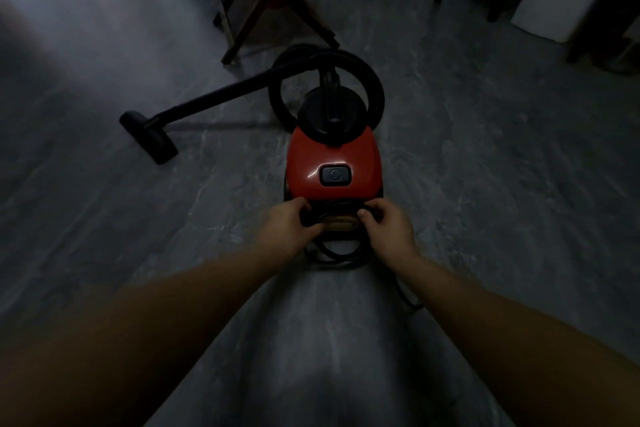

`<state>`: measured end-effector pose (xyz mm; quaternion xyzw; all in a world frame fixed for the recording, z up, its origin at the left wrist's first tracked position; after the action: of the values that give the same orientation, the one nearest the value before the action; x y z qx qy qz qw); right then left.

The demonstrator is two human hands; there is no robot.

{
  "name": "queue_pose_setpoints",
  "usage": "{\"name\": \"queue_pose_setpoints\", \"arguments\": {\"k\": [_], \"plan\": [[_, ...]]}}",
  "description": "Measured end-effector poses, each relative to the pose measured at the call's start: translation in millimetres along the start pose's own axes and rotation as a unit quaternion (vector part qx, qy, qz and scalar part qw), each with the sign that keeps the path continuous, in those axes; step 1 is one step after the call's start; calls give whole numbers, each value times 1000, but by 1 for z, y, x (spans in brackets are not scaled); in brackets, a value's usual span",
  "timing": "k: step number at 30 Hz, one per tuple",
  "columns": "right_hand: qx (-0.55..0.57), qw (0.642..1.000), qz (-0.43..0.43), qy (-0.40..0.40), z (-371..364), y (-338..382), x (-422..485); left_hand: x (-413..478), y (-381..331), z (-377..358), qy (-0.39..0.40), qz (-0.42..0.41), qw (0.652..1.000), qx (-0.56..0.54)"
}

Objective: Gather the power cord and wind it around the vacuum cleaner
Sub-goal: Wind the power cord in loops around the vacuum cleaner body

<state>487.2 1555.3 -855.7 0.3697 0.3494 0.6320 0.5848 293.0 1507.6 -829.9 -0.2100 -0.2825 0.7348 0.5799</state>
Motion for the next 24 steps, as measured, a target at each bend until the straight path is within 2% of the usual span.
{"name": "queue_pose_setpoints", "arguments": {"k": [9, 12, 24], "plan": [[40, 998, -49, -31, 0, -5, -4, 9, 2, 3, -5, 15, 1000, 7], [30, 998, -32, -37, -2, -5, -5, 11, 0, 4, 3, 5, 1000, 3], [31, 999, -7, -22, -4, -6, 4, 22, 6, 9, 66, 100, 983, -136]]}}
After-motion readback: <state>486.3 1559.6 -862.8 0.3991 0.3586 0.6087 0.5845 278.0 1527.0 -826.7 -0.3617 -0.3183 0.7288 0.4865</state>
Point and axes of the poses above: each hand's wrist, its own x-axis towards the middle knuckle, its own z-axis out of the back of the hand, y = z × x, the point moved 2 cm from there along x, towards the middle knuckle, and after that the axes turned 3 degrees about -y, right-handed, at the moved point
